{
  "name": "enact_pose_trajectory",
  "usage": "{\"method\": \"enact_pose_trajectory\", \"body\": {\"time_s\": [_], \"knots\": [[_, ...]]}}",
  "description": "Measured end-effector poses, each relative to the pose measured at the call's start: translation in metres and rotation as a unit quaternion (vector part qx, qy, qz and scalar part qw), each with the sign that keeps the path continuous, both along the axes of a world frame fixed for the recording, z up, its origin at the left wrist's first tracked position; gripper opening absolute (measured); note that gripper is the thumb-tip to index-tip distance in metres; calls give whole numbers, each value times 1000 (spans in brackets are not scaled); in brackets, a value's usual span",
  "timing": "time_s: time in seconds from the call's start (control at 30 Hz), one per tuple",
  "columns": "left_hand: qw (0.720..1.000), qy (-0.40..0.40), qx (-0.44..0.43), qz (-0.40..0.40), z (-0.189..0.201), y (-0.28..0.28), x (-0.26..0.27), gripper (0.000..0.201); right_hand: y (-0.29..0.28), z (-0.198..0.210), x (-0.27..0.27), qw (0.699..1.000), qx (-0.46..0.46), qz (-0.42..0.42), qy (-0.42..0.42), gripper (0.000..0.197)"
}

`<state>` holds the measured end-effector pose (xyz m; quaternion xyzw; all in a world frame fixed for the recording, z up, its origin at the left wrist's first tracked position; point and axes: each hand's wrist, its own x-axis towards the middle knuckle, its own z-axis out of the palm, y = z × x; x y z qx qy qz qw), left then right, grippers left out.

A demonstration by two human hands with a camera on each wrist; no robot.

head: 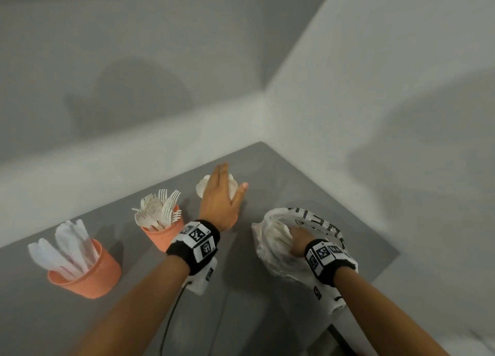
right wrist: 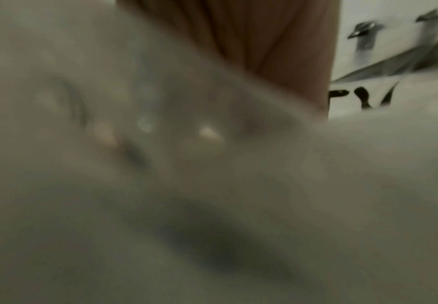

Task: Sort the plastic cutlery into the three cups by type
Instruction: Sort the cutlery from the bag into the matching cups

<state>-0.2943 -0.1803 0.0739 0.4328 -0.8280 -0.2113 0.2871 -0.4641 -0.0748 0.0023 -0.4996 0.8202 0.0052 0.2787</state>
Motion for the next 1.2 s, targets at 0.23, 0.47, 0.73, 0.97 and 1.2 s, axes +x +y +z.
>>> {"method": "enact_pose_trajectory", "body": {"time_s": [0.23, 0.47, 0.73, 0.97, 1.2], "knots": [[985, 11, 131, -115, -31, 55, -38, 35, 4, -1, -4, 997, -53, -14, -54, 64], [978, -75, 173, -90, -36, 54, -36, 50, 4, -11, -11, 993, -80, -12, -90, 58], [981, -52, 181, -52, -24, 49, -37, 46, 21, 11, -12, 960, -215, -83, -156, 8], [969, 52, 234, -55, -21, 48, -24, 32, 15, 50, 2, 870, -338, -158, -322, 15], [821, 377, 420, 84, -12, 49, 19, 27, -23, 114, 49, 722, -422, -190, -515, 20]]}}
